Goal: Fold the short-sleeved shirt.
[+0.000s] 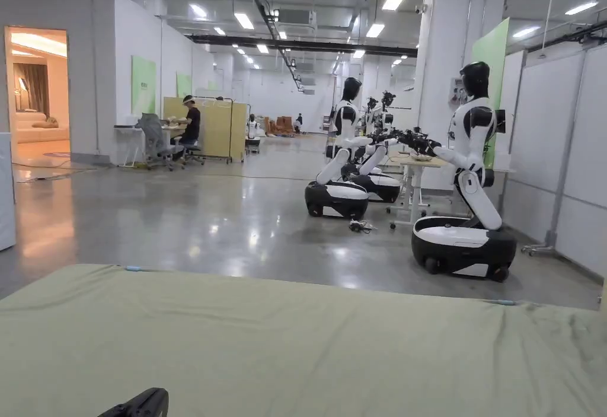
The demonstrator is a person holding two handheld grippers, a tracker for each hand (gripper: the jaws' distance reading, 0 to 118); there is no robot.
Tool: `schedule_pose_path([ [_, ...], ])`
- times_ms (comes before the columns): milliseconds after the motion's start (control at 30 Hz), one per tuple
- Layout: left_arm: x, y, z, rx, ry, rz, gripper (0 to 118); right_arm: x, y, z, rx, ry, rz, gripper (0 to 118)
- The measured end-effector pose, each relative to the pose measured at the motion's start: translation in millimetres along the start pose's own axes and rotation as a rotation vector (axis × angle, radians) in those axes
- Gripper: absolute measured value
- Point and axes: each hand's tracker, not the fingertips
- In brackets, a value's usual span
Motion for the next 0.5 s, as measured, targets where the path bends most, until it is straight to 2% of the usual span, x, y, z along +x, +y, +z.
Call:
schedule_pose_path([
  [200, 1.1, -10.0, -3.7, -0.049, 0.024, -0.041, 3, -0.6, -5.2, 1.1, -0.028, -0.010, 0.025, 0],
  [400, -0.3, -6.6, -2.3, -0.031, 0.042, -0.027, 3, -0.2, -6.1, 0.0, -0.030, -0.034, 0.039, 0],
  [500, 0.0, -4.3, -4.0, -0.029, 0.048, -0.026, 3, 0.0, -7.9, 1.5, -0.023, -0.039, 0.026, 0],
])
